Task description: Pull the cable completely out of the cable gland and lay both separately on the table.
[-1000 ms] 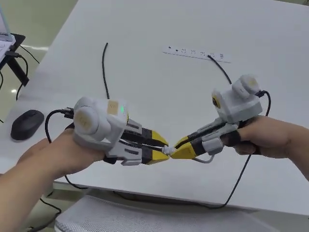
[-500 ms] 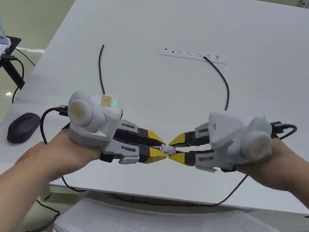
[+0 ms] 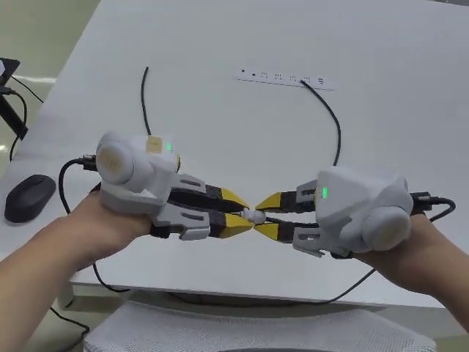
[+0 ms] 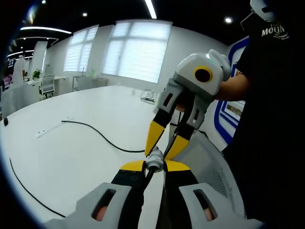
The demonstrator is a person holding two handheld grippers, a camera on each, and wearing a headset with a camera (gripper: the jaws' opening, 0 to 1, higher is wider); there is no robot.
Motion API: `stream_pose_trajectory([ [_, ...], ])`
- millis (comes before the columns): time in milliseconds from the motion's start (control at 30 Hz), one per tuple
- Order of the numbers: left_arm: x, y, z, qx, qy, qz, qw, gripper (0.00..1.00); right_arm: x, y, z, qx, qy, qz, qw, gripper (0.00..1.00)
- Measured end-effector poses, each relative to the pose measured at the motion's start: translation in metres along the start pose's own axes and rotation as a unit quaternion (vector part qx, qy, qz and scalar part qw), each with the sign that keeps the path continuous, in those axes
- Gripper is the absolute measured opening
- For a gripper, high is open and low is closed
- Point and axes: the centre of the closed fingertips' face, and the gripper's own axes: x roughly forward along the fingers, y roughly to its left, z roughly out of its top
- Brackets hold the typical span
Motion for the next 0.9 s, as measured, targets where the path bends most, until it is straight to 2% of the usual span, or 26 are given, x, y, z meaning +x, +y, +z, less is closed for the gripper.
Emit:
stream_pose_trajectory([
  [33, 0.0, 0.0, 0.0, 0.002, 0.001, -0.001, 1.0, 0.15, 0.0, 0.0, 0.0, 0.006, -0.001, -0.001, 1.0, 0.09],
  [67, 0.0, -0.001, 0.0, 0.005, 0.002, -0.003, 1.0, 0.15, 0.0, -0.001, 0.0, 0.027, -0.002, -0.005, 0.9996, 0.1],
  [133, 0.0, -0.002, -0.001, 0.025, 0.004, -0.002, 0.9997, 0.15, -0.001, -0.004, 0.001, 0.056, -0.009, -0.016, 0.9983, 0.16],
  [200, -0.001, -0.002, -0.002, 0.027, 0.005, -0.001, 0.9996, 0.15, -0.003, -0.006, 0.003, 0.076, -0.018, -0.021, 0.9967, 0.21],
  [233, -0.001, -0.002, -0.002, 0.03, 0.006, -0.001, 0.9995, 0.15, -0.006, -0.004, 0.002, 0.117, -0.019, -0.024, 0.9927, 0.22],
  [267, -0.001, -0.001, -0.002, 0.034, 0.006, 0.0, 0.9994, 0.15, -0.009, -0.007, 0.001, 0.136, -0.02, -0.035, 0.9899, 0.22],
  [300, -0.001, 0.0, -0.002, 0.041, 0.008, 0.003, 0.9991, 0.15, -0.014, -0.012, 0.003, 0.145, -0.034, -0.056, 0.9873, 0.22],
  [333, -0.001, 0.0, -0.002, 0.043, 0.008, 0.003, 0.9991, 0.15, -0.017, -0.014, 0.005, 0.157, -0.049, -0.065, 0.9842, 0.23],
  [367, -0.002, 0.002, -0.001, 0.04, 0.005, 0.007, 0.9992, 0.15, -0.021, -0.017, 0.004, 0.179, -0.057, -0.078, 0.9792, 0.26],
  [400, -0.003, 0.003, 0.001, 0.039, 0.001, 0.011, 0.9992, 0.15, -0.023, -0.019, 0.001, 0.187, -0.055, -0.089, 0.9768, 0.27],
  [500, -0.005, 0.005, 0.006, 0.031, -0.011, 0.017, 0.9993, 0.15, -0.025, -0.016, -0.012, 0.19, -0.034, -0.096, 0.9765, 0.25],
  [567, -0.005, 0.005, 0.007, 0.034, -0.01, 0.017, 0.9992, 0.15, -0.025, -0.018, -0.026, 0.189, -0.006, -0.118, 0.9749, 0.22],
  [600, -0.004, 0.005, 0.006, 0.035, -0.008, 0.017, 0.9992, 0.15, -0.023, -0.016, -0.029, 0.183, 0.003, -0.12, 0.9758, 0.21],
  [667, -0.004, 0.004, 0.007, 0.037, -0.008, 0.014, 0.9992, 0.15, -0.021, -0.016, -0.028, 0.166, 0.008, -0.129, 0.9777, 0.21],
  [733, -0.004, 0.004, 0.007, 0.035, -0.008, 0.012, 0.9993, 0.15, -0.018, -0.015, -0.027, 0.158, 0.011, -0.127, 0.9791, 0.19],
  [900, -0.004, 0.005, 0.003, 0.036, 0.0, 0.015, 0.9992, 0.15, -0.013, -0.013, -0.022, 0.157, 0.007, -0.122, 0.98, 0.12],
])
